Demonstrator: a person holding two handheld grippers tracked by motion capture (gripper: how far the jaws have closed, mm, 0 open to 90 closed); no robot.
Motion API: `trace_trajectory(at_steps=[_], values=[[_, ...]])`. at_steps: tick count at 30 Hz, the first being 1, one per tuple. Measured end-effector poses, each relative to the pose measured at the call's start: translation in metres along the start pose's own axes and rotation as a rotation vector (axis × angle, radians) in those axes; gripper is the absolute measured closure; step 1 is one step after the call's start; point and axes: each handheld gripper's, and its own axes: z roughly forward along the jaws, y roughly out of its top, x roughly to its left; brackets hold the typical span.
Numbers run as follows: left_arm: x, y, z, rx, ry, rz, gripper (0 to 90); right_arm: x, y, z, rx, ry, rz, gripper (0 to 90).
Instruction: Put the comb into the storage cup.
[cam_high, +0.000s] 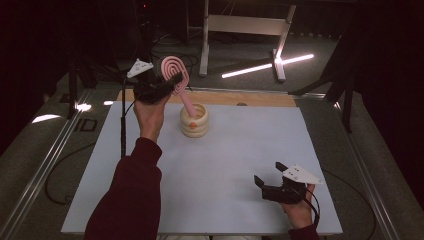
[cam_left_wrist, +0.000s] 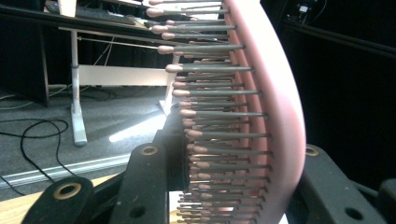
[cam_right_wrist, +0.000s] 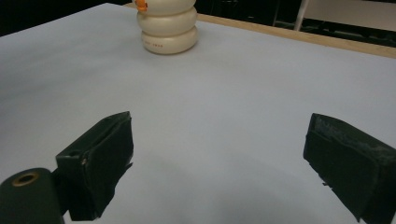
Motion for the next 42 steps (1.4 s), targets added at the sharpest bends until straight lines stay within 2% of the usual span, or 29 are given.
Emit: trace_trajectory(at_steps=[15,42], values=[[-0.002,-0.005,0.007,0.006,0.032,0.014,64.1,0.000,-0.001,0.001,0.001,0.002,0.005,8.3],[0.003,-0.016,0.013,0.016,0.046,-0.008,64.0,0.000,-0.001,0.000,-0.001,-0.002,0.002,8.4]])
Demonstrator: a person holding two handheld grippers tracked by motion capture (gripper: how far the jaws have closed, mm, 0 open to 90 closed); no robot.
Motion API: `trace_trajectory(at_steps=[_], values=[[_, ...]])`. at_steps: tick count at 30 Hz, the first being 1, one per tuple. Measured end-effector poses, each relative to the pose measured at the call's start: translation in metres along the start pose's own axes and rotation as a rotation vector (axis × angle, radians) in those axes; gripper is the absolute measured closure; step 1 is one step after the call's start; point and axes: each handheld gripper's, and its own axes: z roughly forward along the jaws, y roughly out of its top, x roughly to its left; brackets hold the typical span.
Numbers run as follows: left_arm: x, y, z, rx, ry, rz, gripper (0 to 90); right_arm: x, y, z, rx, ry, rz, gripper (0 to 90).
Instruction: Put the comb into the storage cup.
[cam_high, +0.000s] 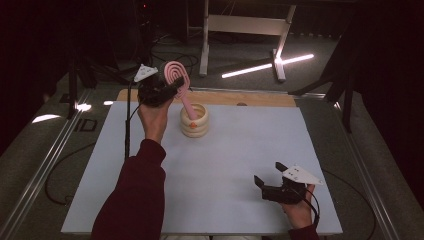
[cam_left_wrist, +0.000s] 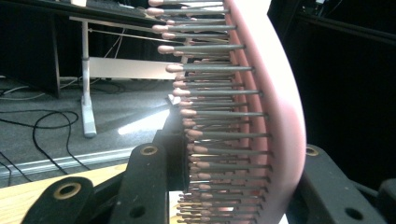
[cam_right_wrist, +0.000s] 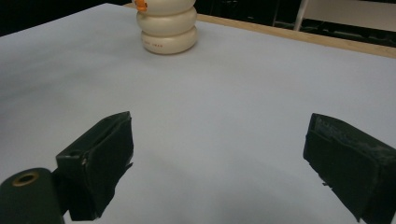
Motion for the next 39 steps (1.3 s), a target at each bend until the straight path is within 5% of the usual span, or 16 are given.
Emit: trace_trajectory(at_steps=[39], values=[[0.000,-0.018,0.019,0.016,0.035,0.000,64.0,0.001,0.001,-0.001,-0.008,0.007,0.003,8.4]])
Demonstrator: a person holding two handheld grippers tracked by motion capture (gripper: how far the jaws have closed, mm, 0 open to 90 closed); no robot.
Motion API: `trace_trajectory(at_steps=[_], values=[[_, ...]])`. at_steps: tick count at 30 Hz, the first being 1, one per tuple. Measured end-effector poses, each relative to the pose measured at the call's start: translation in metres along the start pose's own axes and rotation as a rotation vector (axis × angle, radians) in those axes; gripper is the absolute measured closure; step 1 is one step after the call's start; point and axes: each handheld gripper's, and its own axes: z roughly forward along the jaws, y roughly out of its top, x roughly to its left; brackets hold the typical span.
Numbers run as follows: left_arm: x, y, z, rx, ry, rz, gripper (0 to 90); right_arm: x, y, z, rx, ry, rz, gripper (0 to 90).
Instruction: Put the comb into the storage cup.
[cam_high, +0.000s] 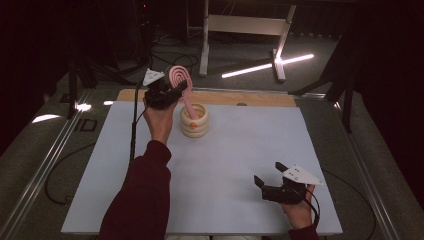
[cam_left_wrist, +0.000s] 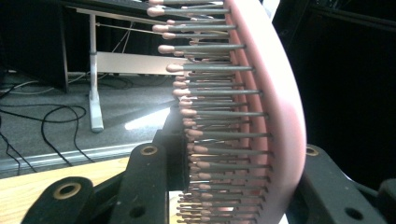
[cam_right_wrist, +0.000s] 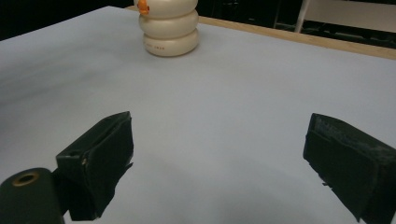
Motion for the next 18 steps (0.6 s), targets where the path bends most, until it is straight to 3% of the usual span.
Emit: trace_trajectory(at_steps=[18], values=[[-0.0035,-0.0099,0.0078,0.021,0.012,0.013,64.0,0.0009,-0.0001,0.0005,0.002,0.001,0.003,8.4]])
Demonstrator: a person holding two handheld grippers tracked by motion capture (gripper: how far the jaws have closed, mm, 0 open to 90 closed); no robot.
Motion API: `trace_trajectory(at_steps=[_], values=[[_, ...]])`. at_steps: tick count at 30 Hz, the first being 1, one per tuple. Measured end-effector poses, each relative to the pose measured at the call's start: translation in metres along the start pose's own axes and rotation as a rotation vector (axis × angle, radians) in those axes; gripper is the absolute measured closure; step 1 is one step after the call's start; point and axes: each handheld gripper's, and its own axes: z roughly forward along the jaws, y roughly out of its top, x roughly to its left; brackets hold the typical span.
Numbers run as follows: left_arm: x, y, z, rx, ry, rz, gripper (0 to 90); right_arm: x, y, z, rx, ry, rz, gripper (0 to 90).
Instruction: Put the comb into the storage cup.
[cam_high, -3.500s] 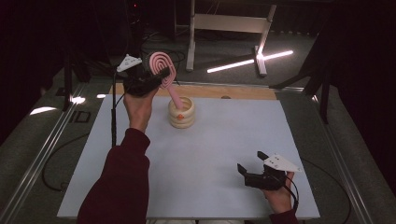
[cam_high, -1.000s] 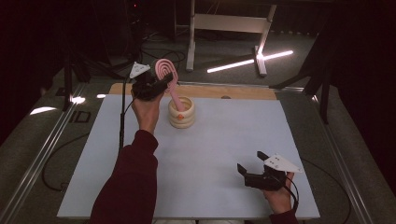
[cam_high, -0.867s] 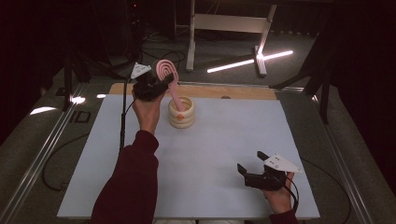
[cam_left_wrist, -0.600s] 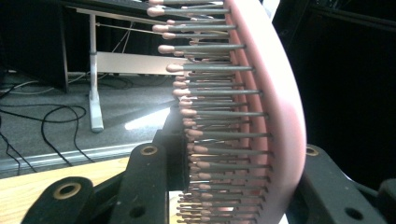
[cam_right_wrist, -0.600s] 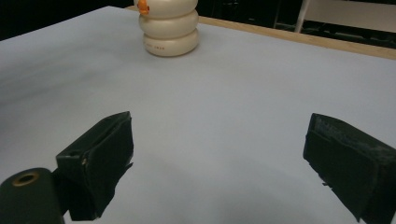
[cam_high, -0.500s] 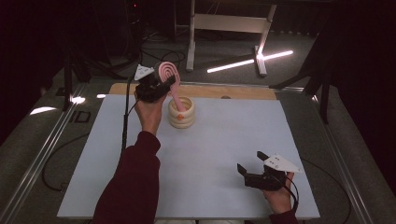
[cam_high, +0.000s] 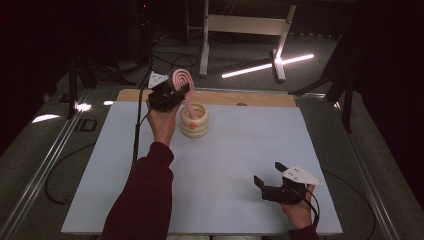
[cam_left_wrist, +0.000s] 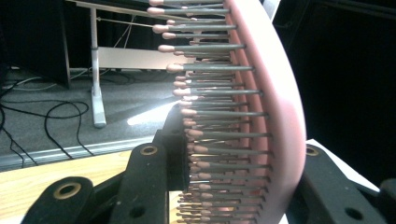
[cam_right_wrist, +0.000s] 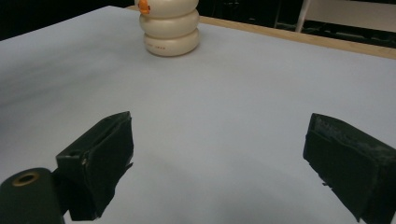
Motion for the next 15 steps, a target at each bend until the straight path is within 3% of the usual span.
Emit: trace_trajectory(at_steps=[15], values=[[0.0001,-0.0104,0.0036,0.009,0.009,-0.007,64.0,0.0003,0.0003,-0.0002,-0.004,0.001,-0.002,8.4]])
